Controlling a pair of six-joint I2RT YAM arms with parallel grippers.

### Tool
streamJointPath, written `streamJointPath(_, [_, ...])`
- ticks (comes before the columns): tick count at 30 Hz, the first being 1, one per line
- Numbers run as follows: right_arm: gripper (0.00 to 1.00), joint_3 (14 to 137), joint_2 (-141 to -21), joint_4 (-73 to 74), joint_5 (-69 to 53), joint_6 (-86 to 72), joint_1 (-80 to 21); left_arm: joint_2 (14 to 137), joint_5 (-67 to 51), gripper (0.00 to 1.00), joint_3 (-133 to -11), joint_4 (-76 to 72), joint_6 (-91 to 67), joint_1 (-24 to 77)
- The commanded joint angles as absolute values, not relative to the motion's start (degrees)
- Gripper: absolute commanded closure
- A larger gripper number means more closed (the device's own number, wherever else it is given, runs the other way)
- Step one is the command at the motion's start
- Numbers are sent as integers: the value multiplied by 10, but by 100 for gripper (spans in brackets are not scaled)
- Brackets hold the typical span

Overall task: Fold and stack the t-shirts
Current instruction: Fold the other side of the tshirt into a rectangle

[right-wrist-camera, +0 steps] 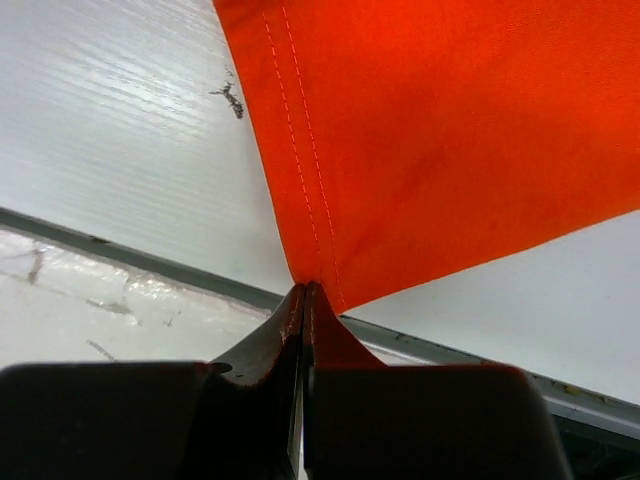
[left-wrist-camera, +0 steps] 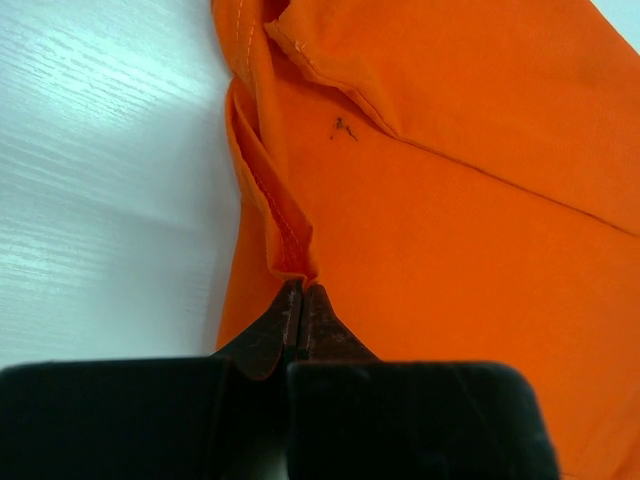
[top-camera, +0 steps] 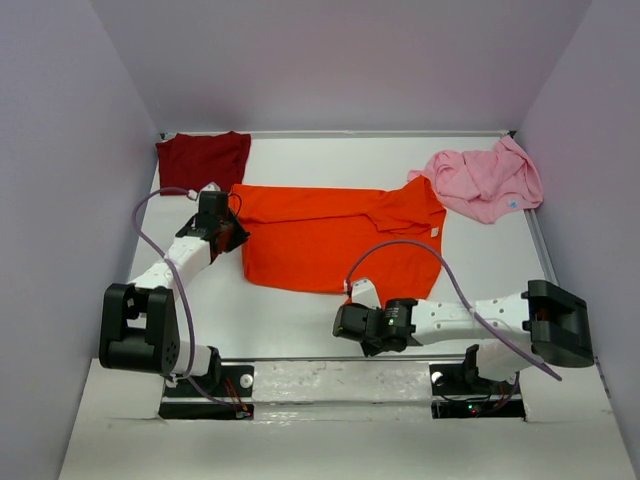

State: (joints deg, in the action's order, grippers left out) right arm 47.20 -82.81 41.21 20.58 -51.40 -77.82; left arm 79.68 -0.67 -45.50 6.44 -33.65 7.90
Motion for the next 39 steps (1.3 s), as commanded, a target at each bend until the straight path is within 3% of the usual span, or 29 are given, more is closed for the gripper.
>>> streamJointPath(1, [100, 512, -784, 464, 223, -518, -784, 749, -24, 100, -432, 64, -355, 81])
streamJointPath(12, [100, 554, -627, 618, 326, -603, -789, 521, 34, 100, -344, 148, -384, 120])
streamJointPath(18, [100, 584, -595, 730, 432, -691, -789, 495, 63, 100, -393, 200, -386, 120])
streamJointPath(24, [100, 611, -598, 749, 529, -725, -776, 504, 72, 100, -420, 207, -388, 120])
streamJointPath(30, [100, 623, -614, 631, 546, -586, -651, 506, 85, 100, -423, 205, -396, 120])
streamJointPath(35, [100, 548, -570, 434, 422, -407, -472, 505, 112, 100, -419, 197, -389, 119])
streamJointPath(39, [100, 540, -605, 386, 401, -369, -409, 518, 111, 100, -415, 174, -380, 119])
